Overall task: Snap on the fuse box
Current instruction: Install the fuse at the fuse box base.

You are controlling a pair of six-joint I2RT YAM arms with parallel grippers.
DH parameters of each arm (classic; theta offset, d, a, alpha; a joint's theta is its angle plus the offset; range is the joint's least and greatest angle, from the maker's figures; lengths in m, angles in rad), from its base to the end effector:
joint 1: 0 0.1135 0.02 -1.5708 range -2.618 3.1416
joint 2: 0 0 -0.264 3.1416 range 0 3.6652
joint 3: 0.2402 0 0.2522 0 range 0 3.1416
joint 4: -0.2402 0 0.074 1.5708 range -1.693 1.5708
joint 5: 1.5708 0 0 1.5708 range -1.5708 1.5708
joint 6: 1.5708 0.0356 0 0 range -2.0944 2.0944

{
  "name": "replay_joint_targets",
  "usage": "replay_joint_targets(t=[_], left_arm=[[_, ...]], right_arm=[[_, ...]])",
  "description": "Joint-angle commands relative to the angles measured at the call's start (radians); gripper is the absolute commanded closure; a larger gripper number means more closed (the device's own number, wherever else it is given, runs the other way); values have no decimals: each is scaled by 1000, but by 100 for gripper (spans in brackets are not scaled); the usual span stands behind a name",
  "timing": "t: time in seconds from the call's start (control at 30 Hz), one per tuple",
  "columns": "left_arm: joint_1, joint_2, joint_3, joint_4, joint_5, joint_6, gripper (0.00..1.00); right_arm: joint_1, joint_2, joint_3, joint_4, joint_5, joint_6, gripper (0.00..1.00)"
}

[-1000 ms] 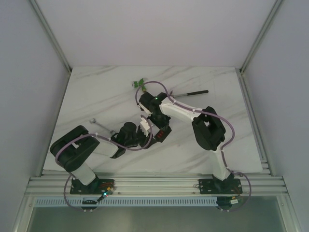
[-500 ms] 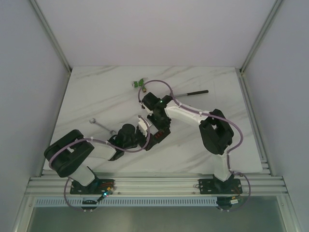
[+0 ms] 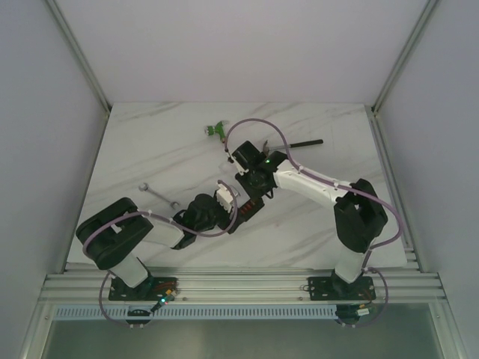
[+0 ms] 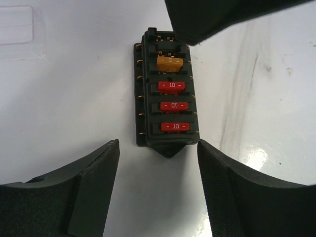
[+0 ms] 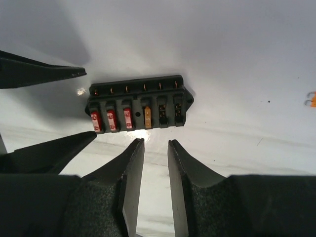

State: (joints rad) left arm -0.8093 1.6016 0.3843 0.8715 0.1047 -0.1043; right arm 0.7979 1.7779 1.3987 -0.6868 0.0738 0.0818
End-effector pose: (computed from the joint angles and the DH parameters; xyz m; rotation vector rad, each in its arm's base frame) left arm 0.1851 -0.1996 0.1312 0.7517 1.8323 -0.7065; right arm 0.2651 0.2681 0.2411 -0.9040 2.4879 0.2022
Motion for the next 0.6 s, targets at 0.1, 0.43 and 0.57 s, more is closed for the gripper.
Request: replay_joint_targets(t=[0.1, 0.43, 0.57], left_arm=[[-4, 33, 53, 20, 3, 43, 27], [-4, 86, 90, 18, 52, 56, 32], [-4, 103, 98, 13, 64, 61, 34]], right_arm=[[-13, 45, -39, 53, -33, -9, 69], [-23, 100, -25, 69, -54, -15, 74], [-27, 119, -21, 70, -56, -18, 78]])
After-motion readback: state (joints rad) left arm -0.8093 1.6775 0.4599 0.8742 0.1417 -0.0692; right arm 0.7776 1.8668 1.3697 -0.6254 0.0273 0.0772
